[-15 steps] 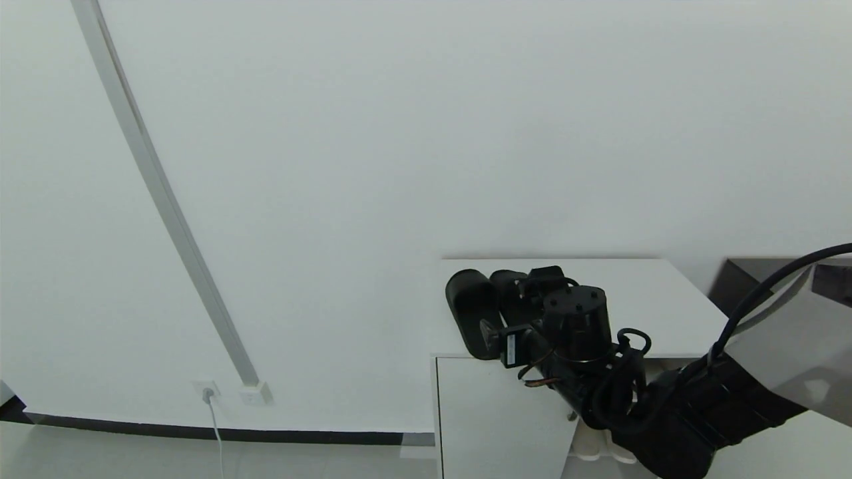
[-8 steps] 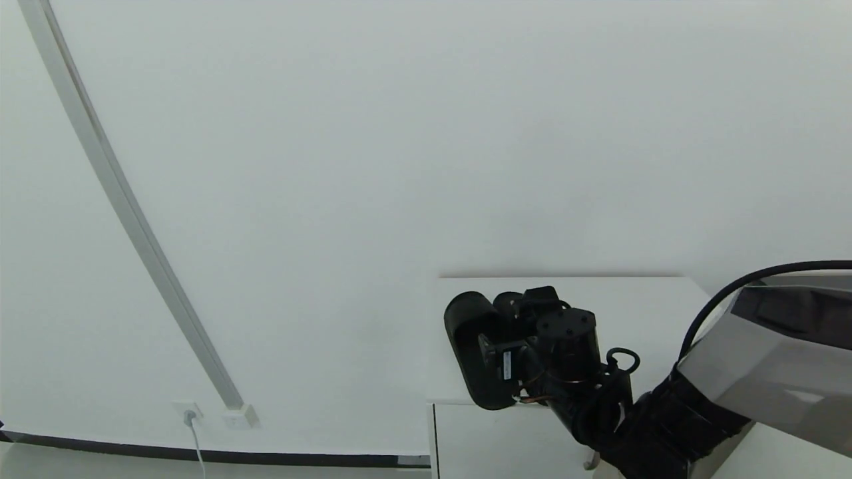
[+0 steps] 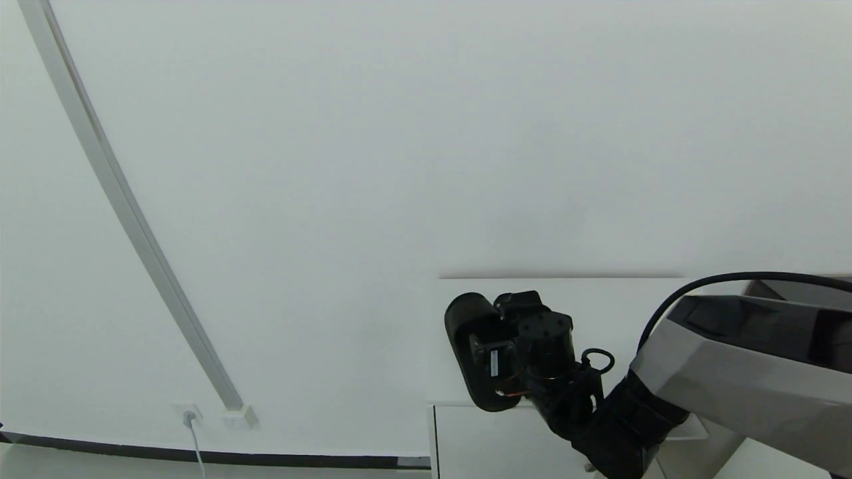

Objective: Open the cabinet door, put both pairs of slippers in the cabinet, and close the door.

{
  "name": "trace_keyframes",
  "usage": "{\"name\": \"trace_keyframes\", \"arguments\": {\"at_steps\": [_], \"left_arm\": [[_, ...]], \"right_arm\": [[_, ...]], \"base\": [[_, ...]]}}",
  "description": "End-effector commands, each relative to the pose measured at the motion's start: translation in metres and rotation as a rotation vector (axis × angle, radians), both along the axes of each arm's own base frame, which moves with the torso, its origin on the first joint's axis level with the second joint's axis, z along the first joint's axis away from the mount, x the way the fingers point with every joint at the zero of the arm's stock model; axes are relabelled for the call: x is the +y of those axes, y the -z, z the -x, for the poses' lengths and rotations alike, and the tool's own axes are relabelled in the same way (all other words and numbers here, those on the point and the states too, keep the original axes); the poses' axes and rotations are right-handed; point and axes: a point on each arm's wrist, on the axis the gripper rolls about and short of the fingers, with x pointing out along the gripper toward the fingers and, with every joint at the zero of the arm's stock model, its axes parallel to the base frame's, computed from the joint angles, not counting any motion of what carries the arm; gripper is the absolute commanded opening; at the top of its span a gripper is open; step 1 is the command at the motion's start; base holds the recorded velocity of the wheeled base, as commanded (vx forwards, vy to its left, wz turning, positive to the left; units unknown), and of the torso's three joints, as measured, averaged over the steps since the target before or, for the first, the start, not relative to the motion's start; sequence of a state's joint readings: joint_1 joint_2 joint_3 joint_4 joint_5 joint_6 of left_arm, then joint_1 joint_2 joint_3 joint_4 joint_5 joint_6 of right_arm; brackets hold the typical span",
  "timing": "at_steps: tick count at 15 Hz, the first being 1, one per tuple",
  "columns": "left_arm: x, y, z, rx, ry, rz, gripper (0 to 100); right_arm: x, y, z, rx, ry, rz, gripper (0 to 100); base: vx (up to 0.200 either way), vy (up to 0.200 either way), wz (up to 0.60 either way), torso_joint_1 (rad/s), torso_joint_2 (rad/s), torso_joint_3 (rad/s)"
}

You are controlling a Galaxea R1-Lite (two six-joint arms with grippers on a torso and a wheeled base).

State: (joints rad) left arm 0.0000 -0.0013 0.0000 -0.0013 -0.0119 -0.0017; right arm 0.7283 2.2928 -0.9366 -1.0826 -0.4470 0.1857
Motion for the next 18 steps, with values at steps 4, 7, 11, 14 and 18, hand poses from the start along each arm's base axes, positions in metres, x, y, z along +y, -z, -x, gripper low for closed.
{"name": "trace_keyframes", "arguments": {"at_steps": [4,7,11,14,18], "left_arm": [[0.000,0.000,0.000,0.001,0.000,0.000,0],[0.000,0.000,0.000,0.001,0.000,0.000,0],[0.000,0.000,0.000,0.001,0.002,0.000,0],[0.000,0.000,0.000,0.001,0.000,0.000,0],[0.000,0.000,0.000,0.001,0.000,0.001,0]], "right_arm": [[0.007,0.011,-0.035,-0.010,0.009,-0.004,100],[0.010,0.016,-0.049,-0.004,0.020,0.001,100],[0.011,0.014,-0.060,-0.009,0.034,-0.003,100],[0.012,0.012,-0.061,-0.013,0.034,-0.007,0],[0.010,0.012,-0.060,-0.013,0.035,-0.007,0]], "base": [[0.000,0.000,0.00,0.000,0.00,0.000],[0.000,0.000,0.00,0.000,0.00,0.000],[0.000,0.000,0.00,0.000,0.00,0.000],[0.000,0.000,0.00,0.000,0.00,0.000],[0.000,0.000,0.00,0.000,0.00,0.000]]}}
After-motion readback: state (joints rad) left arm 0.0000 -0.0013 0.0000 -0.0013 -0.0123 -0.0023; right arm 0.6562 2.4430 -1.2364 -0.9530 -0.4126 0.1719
